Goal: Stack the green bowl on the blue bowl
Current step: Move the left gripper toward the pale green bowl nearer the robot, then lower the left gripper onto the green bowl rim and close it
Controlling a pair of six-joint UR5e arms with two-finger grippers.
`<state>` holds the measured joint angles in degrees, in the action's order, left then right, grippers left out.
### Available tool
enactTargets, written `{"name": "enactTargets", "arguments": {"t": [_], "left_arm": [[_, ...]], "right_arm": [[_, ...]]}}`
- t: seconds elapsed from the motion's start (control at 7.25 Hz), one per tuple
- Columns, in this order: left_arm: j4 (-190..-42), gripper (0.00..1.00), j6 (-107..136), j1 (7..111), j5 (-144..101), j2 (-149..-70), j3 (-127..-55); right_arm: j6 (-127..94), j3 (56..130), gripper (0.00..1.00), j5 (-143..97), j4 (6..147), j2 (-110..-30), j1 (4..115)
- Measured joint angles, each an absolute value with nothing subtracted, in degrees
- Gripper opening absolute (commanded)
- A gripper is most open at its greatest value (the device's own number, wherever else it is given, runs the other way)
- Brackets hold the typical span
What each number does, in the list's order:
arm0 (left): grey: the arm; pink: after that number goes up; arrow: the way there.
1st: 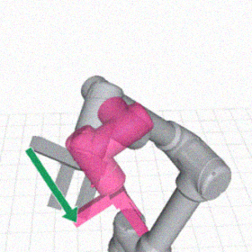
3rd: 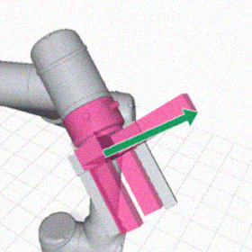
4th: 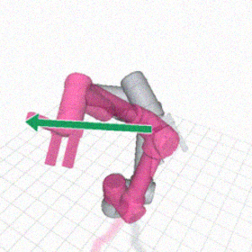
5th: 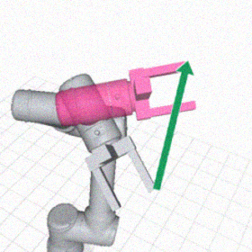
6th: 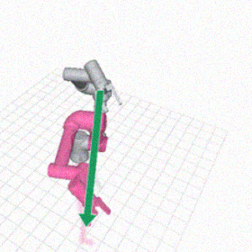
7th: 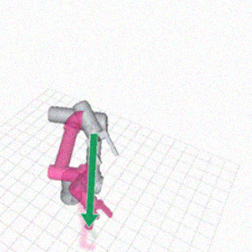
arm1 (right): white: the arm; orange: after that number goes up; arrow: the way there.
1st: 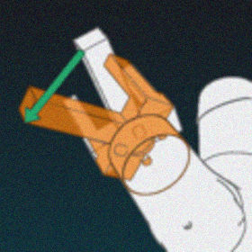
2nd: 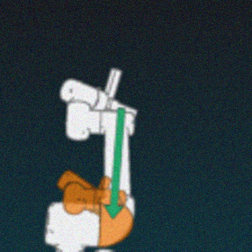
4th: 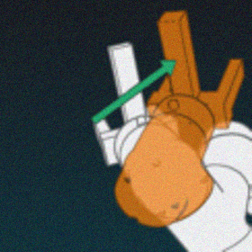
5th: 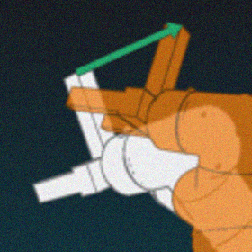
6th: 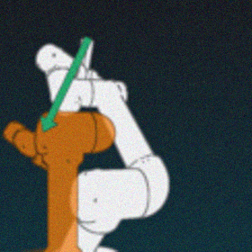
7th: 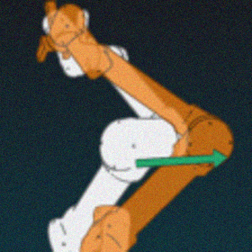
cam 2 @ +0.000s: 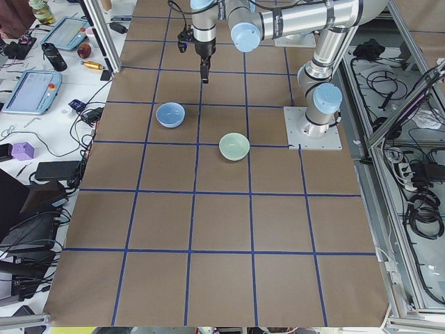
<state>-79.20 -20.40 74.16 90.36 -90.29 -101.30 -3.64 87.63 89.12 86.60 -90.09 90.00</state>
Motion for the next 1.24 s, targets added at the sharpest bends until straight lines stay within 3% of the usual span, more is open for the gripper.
{"name": "enactTargets", "arguments": {"t": [0.28, 1.24], "left_arm": [[-75.91, 0.94, -29.86, 66.77, 90.11, -89.60, -106.20], [-57.63, 0.95, -55.12, 44.69, 87.34, -91.72, -122.76]], "right_arm": [[-3.63, 87.64, 1.00, 89.12, 86.59, -90.09, 90.00], [-3.69, 87.63, 1.00, 89.12, 86.59, -90.09, 90.00]]}}
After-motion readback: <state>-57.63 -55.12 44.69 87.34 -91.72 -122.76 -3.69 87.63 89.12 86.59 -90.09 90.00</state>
